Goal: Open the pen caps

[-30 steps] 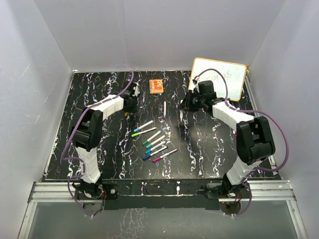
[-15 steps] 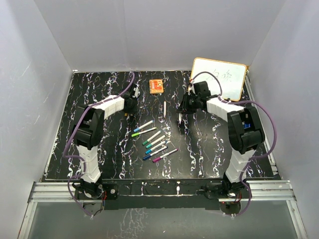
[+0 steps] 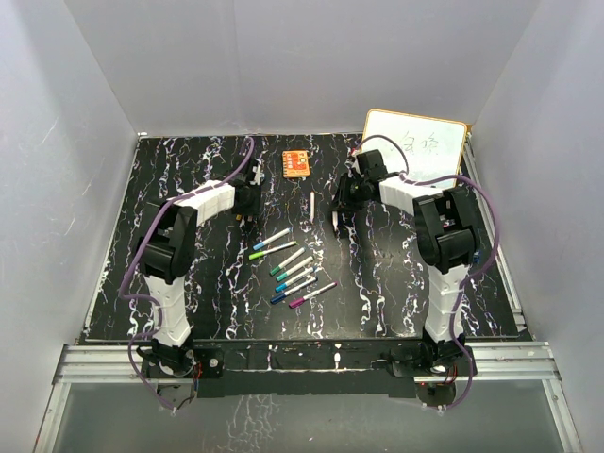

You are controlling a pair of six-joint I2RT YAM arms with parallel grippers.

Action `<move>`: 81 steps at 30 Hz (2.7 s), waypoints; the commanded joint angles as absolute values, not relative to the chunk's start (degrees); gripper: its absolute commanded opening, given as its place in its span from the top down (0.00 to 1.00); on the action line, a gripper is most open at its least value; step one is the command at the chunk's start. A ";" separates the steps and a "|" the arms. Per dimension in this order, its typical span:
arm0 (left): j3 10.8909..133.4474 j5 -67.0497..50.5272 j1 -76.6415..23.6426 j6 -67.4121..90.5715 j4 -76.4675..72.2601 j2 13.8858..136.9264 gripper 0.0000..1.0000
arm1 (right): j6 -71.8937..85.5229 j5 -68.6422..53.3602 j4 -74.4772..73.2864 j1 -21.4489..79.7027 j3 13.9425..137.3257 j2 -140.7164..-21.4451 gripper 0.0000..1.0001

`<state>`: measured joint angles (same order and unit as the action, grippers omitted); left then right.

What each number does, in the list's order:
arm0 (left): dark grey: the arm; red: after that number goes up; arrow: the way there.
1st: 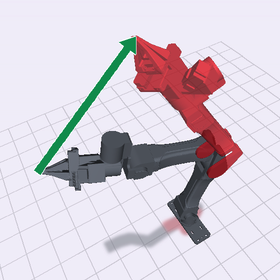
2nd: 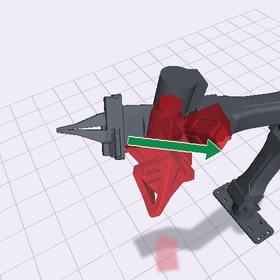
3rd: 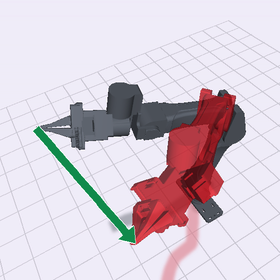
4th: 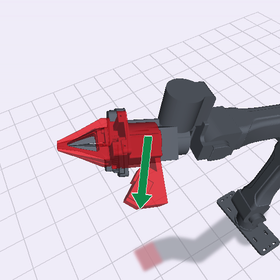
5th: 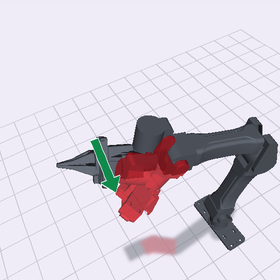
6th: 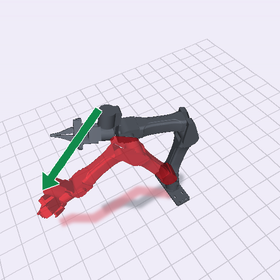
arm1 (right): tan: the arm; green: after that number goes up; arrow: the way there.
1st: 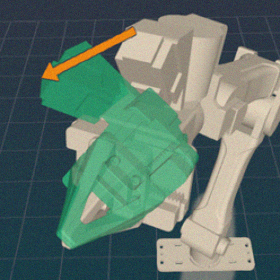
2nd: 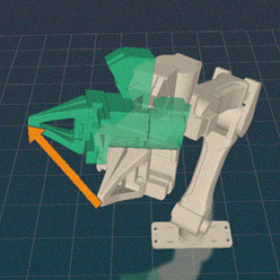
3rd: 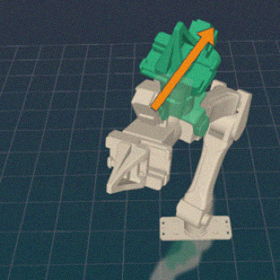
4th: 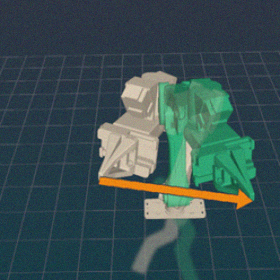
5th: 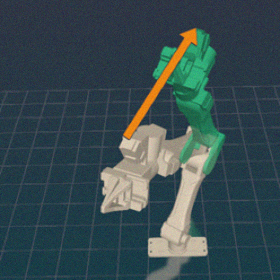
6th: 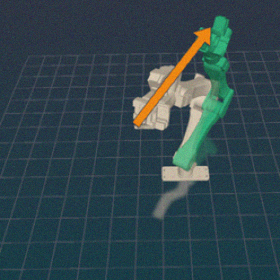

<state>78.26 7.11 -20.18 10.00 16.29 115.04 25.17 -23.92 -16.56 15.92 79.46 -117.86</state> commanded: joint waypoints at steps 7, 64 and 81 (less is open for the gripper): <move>78.84 9.36 -19.79 11.06 17.89 105.93 0.54 | 27.12 -24.13 -14.43 16.69 83.21 -120.64 0.92; 55.14 5.95 -32.15 5.98 4.18 100.24 0.57 | 25.53 -24.35 5.18 16.65 61.97 -90.89 0.37; 55.33 5.10 -32.12 6.69 4.88 103.84 0.84 | 25.59 -23.54 5.45 16.61 61.20 -89.35 0.37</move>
